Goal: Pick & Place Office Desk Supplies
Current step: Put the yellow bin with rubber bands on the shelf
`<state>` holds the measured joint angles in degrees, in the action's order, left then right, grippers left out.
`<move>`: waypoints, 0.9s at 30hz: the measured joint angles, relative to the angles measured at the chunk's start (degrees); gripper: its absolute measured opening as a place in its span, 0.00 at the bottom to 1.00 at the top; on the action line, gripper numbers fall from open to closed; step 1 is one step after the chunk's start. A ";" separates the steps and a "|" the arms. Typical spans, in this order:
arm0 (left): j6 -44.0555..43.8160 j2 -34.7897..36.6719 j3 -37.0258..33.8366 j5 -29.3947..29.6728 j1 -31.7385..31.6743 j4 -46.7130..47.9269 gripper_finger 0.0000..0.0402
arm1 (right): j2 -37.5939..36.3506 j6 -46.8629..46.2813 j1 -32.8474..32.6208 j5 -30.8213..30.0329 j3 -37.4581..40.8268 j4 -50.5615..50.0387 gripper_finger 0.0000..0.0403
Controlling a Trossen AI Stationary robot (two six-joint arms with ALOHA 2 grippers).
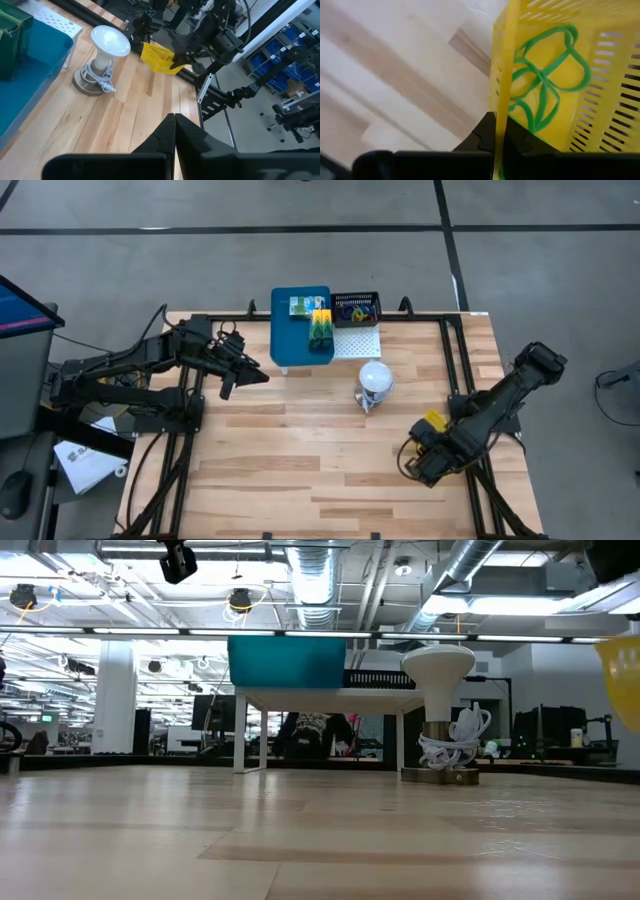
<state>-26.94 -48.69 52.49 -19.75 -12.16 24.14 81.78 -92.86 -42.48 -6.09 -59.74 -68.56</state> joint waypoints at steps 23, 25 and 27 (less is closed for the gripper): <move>0.58 0.00 0.00 0.04 0.00 -0.17 0.00 | -0.04 61.05 11.34 -5.57 -28.91 -21.41 0.00; 1.17 0.00 0.00 0.06 0.00 -0.15 0.00 | -0.03 66.84 14.56 -4.92 -30.98 -21.47 0.00; 1.24 0.00 0.00 0.05 0.00 -0.15 0.00 | 0.06 70.99 18.18 -4.68 -32.39 -21.37 0.00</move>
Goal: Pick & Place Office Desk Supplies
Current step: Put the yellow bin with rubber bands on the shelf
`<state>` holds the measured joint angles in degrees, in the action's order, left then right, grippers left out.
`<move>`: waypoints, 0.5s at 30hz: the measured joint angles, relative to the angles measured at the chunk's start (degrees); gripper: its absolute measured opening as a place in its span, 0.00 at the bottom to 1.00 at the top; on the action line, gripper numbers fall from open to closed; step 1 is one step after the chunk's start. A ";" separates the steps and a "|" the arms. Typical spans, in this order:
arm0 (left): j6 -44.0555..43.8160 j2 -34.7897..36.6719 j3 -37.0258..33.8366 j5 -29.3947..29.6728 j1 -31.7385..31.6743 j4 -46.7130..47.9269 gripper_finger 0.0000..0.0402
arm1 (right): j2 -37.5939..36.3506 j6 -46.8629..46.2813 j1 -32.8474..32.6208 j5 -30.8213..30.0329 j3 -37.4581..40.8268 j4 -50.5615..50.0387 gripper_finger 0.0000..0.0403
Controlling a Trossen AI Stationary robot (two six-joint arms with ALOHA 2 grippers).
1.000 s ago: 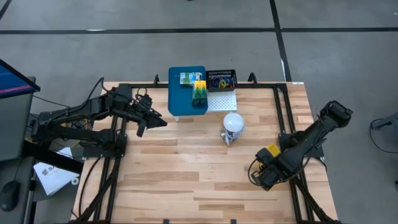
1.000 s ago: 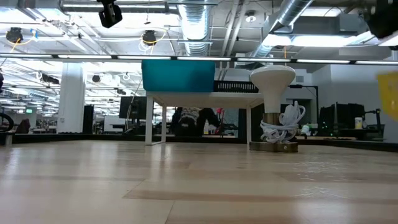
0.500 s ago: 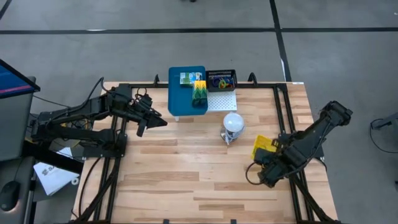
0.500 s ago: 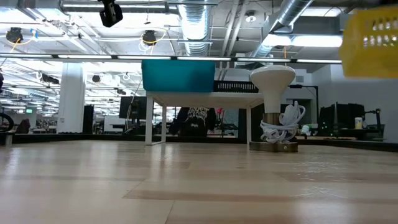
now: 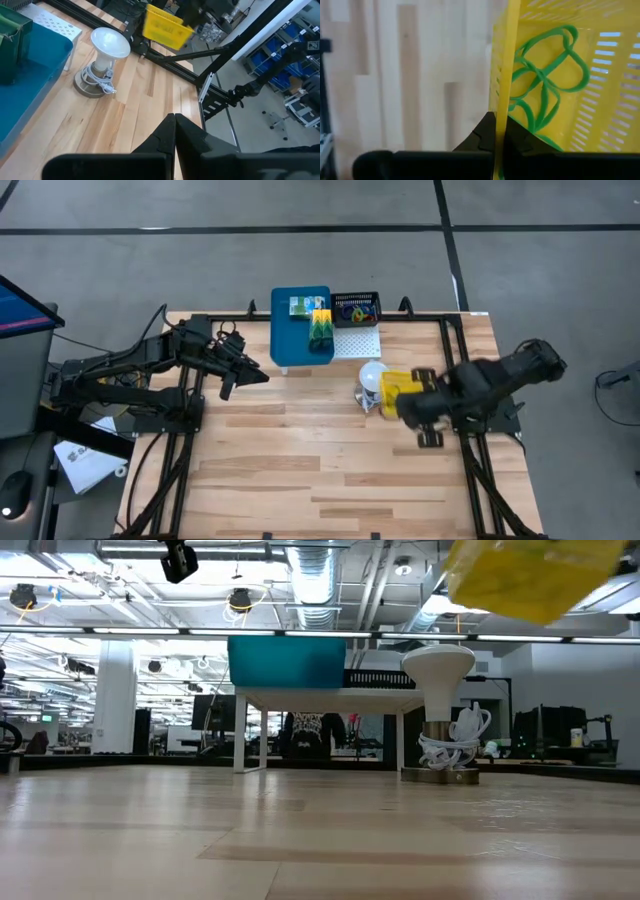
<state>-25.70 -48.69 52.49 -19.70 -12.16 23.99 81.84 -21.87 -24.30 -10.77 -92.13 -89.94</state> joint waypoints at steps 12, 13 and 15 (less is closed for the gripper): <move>1.45 -0.02 0.00 0.00 0.00 0.00 0.00 | 8.00 28.69 19.68 0.84 -9.46 -0.03 0.00; 1.53 -0.02 0.00 0.02 0.00 0.00 0.00 | 8.79 30.63 20.94 0.84 -10.80 0.12 0.00; 1.67 0.00 0.00 0.01 -0.02 -0.07 0.00 | 10.44 34.30 23.28 0.56 -13.74 -0.23 0.00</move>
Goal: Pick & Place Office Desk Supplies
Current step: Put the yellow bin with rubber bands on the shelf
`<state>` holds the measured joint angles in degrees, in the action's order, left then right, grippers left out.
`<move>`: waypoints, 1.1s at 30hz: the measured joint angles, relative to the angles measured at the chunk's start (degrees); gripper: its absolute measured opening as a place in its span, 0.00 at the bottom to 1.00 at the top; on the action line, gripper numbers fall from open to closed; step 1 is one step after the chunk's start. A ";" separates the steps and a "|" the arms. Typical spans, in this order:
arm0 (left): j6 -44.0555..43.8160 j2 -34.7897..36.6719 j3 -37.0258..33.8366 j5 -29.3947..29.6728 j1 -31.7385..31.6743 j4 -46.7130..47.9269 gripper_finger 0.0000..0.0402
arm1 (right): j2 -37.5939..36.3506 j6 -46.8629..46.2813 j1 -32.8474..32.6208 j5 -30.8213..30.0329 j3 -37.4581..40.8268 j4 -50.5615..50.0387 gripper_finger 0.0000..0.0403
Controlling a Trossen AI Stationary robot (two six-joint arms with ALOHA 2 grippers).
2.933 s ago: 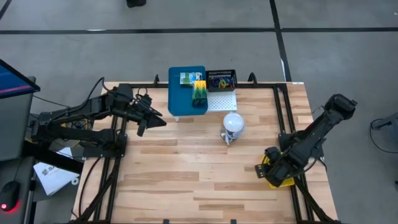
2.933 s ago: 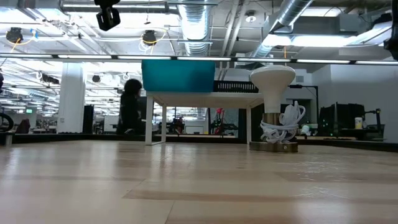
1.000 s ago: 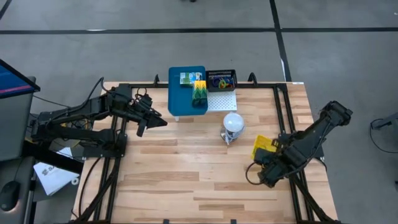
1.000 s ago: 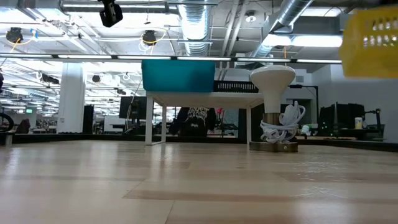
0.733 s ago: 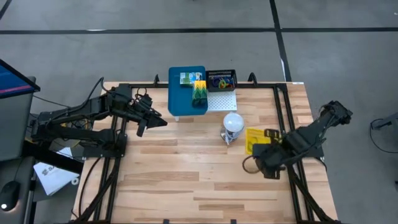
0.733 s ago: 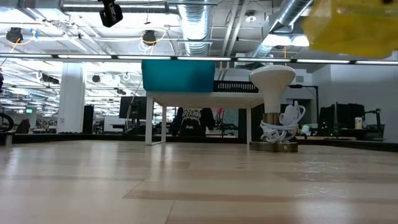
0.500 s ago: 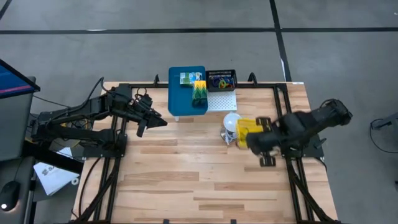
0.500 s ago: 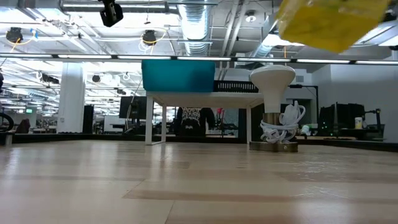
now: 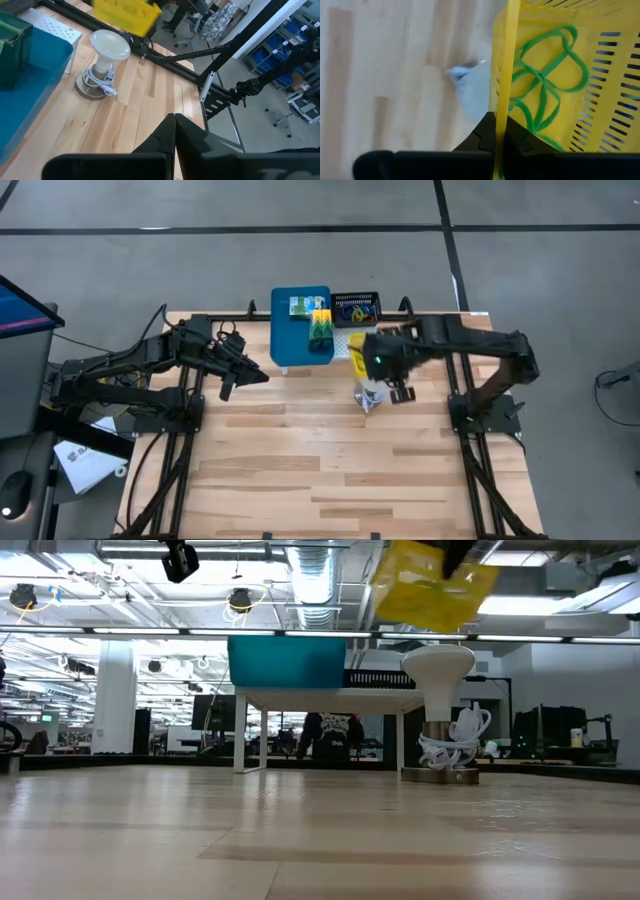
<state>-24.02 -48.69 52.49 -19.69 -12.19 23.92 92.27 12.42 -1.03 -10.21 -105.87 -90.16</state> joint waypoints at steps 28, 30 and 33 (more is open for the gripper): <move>2.35 -0.02 0.00 -0.03 0.00 -1.09 0.00 | 11.38 11.69 14.57 1.10 -9.78 0.14 0.00; 2.35 -0.02 0.00 -0.04 0.02 -1.07 0.00 | 11.58 11.46 14.59 1.08 -9.76 0.17 0.00; 2.37 -0.02 0.00 -0.01 0.01 -1.32 0.00 | 11.49 10.20 14.96 0.81 -9.78 0.14 0.00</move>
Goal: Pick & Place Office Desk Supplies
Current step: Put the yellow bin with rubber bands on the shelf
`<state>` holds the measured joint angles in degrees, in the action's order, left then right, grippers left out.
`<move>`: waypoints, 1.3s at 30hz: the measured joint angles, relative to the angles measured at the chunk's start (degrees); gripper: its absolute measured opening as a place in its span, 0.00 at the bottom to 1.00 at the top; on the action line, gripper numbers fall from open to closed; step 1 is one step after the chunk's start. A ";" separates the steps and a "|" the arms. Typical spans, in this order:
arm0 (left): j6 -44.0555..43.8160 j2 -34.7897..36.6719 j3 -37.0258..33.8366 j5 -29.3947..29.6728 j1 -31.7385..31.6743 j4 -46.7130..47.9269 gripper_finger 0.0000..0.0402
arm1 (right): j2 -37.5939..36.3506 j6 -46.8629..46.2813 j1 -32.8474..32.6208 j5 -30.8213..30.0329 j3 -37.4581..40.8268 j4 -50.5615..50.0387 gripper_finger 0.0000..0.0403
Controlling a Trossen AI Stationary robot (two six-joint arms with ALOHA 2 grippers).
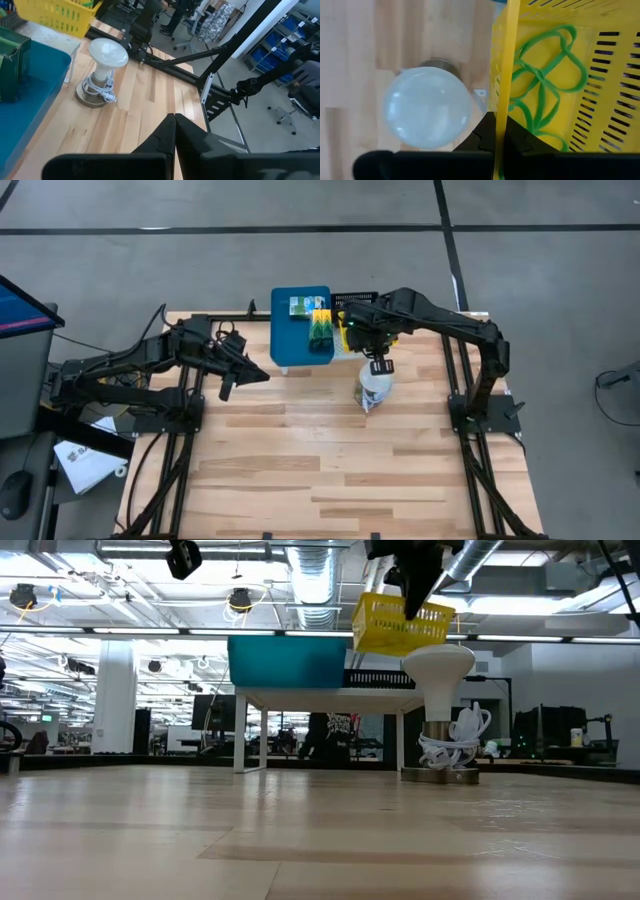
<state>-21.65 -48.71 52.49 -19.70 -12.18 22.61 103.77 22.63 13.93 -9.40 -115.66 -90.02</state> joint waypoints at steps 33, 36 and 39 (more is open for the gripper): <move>0.39 0.00 0.00 -0.02 -0.01 -2.70 0.00 | 2.84 -1.66 0.35 0.32 3.67 4.39 0.00; 0.39 0.00 0.00 -0.02 -0.01 -2.68 0.00 | 3.28 -1.66 0.49 0.34 3.67 4.44 0.00; 0.39 0.00 0.00 -0.02 0.00 -2.69 0.00 | 3.54 -1.66 0.76 0.35 3.74 4.66 0.00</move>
<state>-21.26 -48.71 52.49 -19.73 -12.17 19.92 107.31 20.97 14.69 -9.05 -111.92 -85.35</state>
